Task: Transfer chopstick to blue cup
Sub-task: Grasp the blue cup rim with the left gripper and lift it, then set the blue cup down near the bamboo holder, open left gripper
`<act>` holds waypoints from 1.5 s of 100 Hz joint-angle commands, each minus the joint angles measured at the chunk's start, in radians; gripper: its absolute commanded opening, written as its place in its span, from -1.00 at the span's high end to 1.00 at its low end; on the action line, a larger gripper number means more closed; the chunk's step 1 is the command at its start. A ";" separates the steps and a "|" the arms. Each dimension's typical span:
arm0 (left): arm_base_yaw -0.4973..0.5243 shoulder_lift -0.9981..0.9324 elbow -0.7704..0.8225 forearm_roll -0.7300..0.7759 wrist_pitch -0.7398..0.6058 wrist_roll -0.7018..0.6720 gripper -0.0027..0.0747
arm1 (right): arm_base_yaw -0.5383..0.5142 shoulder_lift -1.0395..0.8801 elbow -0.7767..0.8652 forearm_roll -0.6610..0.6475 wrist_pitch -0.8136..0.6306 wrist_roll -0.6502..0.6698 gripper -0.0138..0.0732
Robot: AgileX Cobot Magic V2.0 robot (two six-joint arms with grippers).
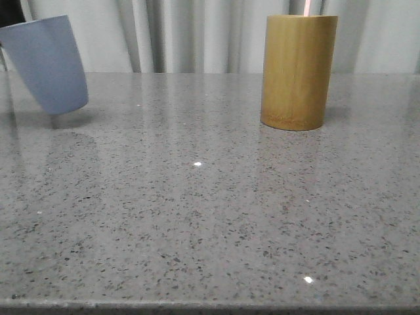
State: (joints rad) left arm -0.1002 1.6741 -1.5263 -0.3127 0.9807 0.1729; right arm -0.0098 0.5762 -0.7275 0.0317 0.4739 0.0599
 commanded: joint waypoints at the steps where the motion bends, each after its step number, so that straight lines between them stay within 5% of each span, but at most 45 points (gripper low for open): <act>1: -0.062 -0.020 -0.070 -0.045 -0.040 -0.004 0.98 | -0.002 0.010 -0.033 -0.001 -0.066 0.000 -0.17; 31: -0.231 0.126 -0.259 -0.045 0.000 -0.011 0.98 | -0.002 0.010 -0.033 -0.001 -0.056 0.000 -0.17; 71: -0.270 0.179 -0.325 -0.045 0.026 -0.011 0.96 | -0.002 0.010 -0.033 -0.001 0.012 0.000 -0.17; 104: -0.270 0.179 -0.325 -0.046 0.014 -0.011 0.17 | -0.002 0.010 -0.033 -0.001 0.004 0.000 -0.17; 150: -0.268 0.095 -0.389 -0.069 0.002 -0.011 0.11 | 0.001 0.010 -0.034 -0.001 -0.017 -0.005 -0.17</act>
State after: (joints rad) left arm -0.3611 1.8665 -1.8774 -0.3602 1.0332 0.1729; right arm -0.0098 0.5762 -0.7275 0.0317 0.5405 0.0599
